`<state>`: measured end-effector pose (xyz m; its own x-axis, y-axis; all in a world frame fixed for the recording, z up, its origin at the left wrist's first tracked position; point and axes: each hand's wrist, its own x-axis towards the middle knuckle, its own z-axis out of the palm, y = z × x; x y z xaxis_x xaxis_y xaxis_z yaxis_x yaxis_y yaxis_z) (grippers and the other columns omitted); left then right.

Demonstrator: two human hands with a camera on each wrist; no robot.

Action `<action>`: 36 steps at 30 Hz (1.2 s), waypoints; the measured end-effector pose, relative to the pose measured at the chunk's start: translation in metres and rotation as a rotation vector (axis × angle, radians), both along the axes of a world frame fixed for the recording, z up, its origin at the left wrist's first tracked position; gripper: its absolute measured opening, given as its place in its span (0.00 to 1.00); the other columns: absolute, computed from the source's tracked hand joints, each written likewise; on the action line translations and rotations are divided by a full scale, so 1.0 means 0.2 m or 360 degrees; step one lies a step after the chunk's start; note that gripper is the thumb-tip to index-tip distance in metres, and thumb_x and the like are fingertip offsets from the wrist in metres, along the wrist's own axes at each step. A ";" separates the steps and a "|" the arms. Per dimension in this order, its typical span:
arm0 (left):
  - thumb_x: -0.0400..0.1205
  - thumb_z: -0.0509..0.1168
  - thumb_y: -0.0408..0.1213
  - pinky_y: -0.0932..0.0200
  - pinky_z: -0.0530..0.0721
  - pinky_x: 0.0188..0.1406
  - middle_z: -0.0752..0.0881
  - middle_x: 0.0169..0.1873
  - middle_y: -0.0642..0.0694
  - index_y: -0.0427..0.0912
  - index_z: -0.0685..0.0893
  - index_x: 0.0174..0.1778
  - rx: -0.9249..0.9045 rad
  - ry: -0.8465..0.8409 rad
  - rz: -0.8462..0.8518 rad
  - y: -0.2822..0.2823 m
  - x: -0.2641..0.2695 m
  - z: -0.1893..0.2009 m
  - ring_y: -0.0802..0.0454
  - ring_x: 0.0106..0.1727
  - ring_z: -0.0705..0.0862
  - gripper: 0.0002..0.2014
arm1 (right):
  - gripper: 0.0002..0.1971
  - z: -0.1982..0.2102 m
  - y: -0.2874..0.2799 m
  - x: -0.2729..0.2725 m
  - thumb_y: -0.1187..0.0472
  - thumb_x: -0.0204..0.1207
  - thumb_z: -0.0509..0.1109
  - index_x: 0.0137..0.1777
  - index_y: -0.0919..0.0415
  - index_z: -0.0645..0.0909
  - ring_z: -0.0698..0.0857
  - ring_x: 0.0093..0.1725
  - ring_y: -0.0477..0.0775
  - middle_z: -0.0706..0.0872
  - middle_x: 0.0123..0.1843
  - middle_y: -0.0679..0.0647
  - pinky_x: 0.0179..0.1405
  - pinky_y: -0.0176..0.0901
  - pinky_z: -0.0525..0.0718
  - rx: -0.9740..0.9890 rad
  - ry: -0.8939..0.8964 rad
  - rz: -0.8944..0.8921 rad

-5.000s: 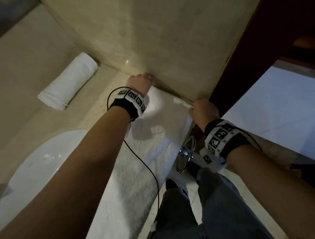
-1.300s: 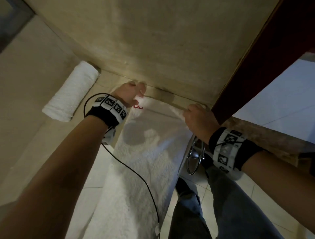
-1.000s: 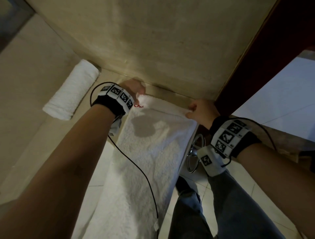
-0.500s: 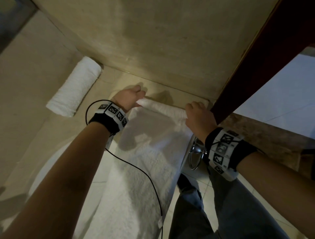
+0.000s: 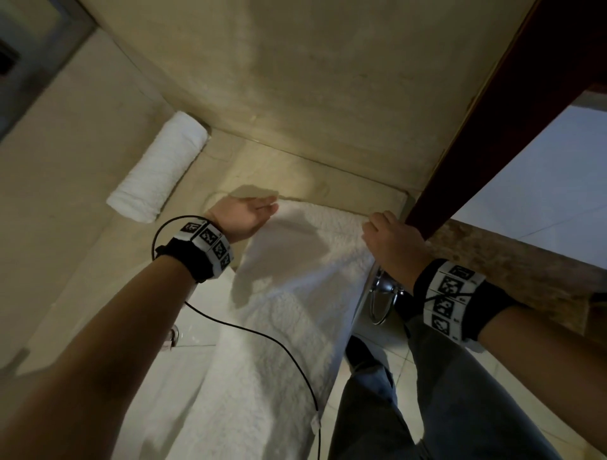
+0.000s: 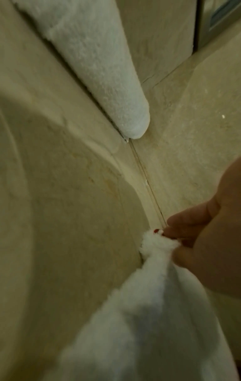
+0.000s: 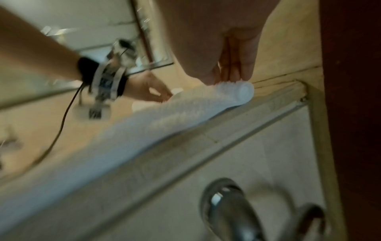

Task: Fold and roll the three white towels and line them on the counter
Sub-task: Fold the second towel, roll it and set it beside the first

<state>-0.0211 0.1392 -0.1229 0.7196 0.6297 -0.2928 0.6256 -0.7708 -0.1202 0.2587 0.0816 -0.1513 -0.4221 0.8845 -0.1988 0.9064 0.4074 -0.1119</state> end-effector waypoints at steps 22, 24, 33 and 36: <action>0.80 0.65 0.30 0.55 0.71 0.48 0.79 0.53 0.38 0.36 0.74 0.60 -0.0448 -0.0063 0.0953 0.20 0.15 0.02 0.41 0.54 0.79 0.13 | 0.18 0.06 0.16 -0.02 0.63 0.72 0.73 0.31 0.57 0.64 0.77 0.45 0.58 0.78 0.44 0.64 0.37 0.44 0.67 -0.0431 0.0612 -0.0742; 0.80 0.64 0.30 0.53 0.74 0.53 0.79 0.61 0.34 0.34 0.70 0.68 -0.0417 -0.0086 0.0951 0.24 0.17 0.01 0.38 0.58 0.79 0.20 | 0.10 0.07 0.19 -0.03 0.62 0.74 0.71 0.39 0.61 0.72 0.81 0.54 0.63 0.82 0.52 0.67 0.40 0.47 0.71 -0.0334 0.0545 -0.0682; 0.79 0.67 0.33 0.49 0.74 0.66 0.77 0.68 0.37 0.41 0.74 0.72 -0.0310 0.0034 0.1002 0.41 0.21 0.01 0.39 0.68 0.76 0.23 | 0.09 0.02 0.32 -0.07 0.66 0.80 0.63 0.58 0.68 0.75 0.81 0.57 0.69 0.80 0.58 0.65 0.51 0.58 0.81 -0.0060 0.0107 -0.0474; 0.77 0.70 0.31 0.48 0.78 0.58 0.80 0.62 0.36 0.37 0.76 0.66 -0.0307 0.0045 0.0991 0.41 0.20 0.02 0.37 0.62 0.79 0.21 | 0.05 0.02 0.28 -0.10 0.72 0.71 0.65 0.45 0.66 0.80 0.84 0.43 0.65 0.82 0.43 0.64 0.33 0.53 0.83 0.0035 -0.0017 -0.0310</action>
<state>0.0194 0.2219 -0.1183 0.2273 0.8605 -0.4559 0.9608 -0.2743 -0.0388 0.2389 0.1368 -0.1469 -0.2403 0.9535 -0.1821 0.9695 0.2262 -0.0946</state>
